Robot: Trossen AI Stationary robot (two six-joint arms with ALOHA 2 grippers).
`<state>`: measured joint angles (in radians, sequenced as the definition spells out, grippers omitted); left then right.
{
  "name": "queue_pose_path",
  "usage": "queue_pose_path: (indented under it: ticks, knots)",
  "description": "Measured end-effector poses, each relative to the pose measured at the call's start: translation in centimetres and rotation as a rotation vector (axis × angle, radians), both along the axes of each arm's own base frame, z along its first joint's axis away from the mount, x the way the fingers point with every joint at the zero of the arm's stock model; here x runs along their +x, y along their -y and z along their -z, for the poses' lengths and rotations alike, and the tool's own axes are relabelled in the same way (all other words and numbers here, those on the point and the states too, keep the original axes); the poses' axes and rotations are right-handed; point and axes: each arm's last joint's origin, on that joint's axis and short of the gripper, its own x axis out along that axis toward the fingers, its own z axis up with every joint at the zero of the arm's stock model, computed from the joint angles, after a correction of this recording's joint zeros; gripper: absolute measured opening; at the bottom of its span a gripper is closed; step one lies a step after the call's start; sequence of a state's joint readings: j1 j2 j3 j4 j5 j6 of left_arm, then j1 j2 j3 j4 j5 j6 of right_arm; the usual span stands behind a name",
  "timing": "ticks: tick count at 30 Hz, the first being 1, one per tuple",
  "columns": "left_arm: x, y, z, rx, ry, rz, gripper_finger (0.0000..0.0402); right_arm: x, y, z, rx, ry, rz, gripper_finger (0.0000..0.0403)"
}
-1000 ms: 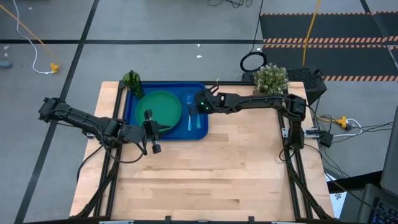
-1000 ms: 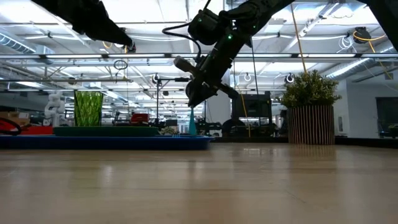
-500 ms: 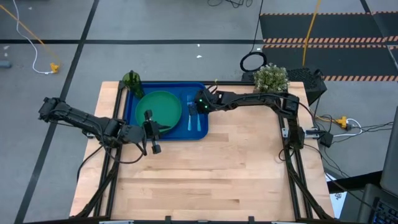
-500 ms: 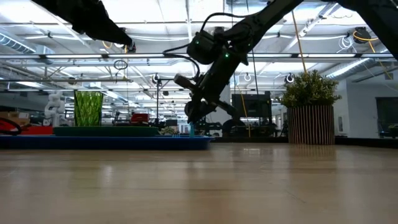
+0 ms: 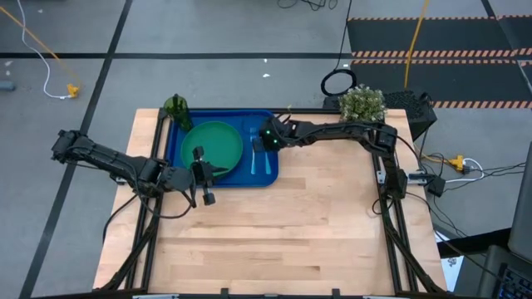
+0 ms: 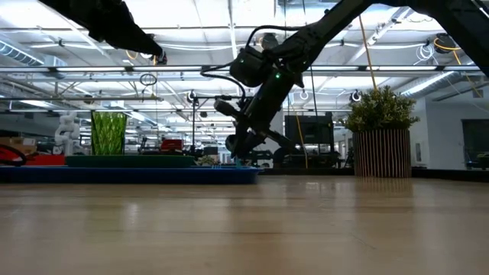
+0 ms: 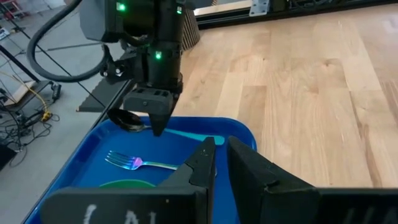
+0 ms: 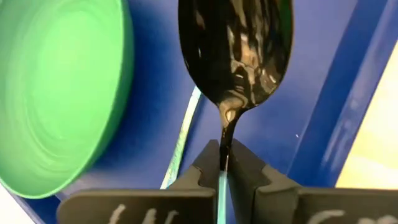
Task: Pick and place plate/cup/fork/spoon on tray
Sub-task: Put the blue spoon on the blue serving tray to the right of the blue fork
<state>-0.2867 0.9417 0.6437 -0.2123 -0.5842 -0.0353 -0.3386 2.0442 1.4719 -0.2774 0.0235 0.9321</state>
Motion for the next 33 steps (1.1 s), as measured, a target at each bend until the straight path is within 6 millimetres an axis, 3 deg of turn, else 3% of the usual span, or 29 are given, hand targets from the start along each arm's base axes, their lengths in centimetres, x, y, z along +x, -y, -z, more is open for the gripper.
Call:
queue_pose_path:
  ticks: [9, 21, 33]
  knots:
    - [0.0, 0.0, 0.0, 0.000, -0.001, 0.000, 0.0044, 0.1, 0.1, 0.1, -0.023, 0.001, 0.027, 0.0002]
    - [0.0, 0.0, 0.0, 0.001, -0.002, 0.000, 0.0044, 0.3, 0.3, 2.0, 0.017, -0.027, 0.115, 0.0001]
    - [0.0, 0.0, 0.0, 0.002, -0.002, 0.001, 0.0044, 0.2, 0.4, 1.9, -0.018, -0.030, 0.152, 0.0001]
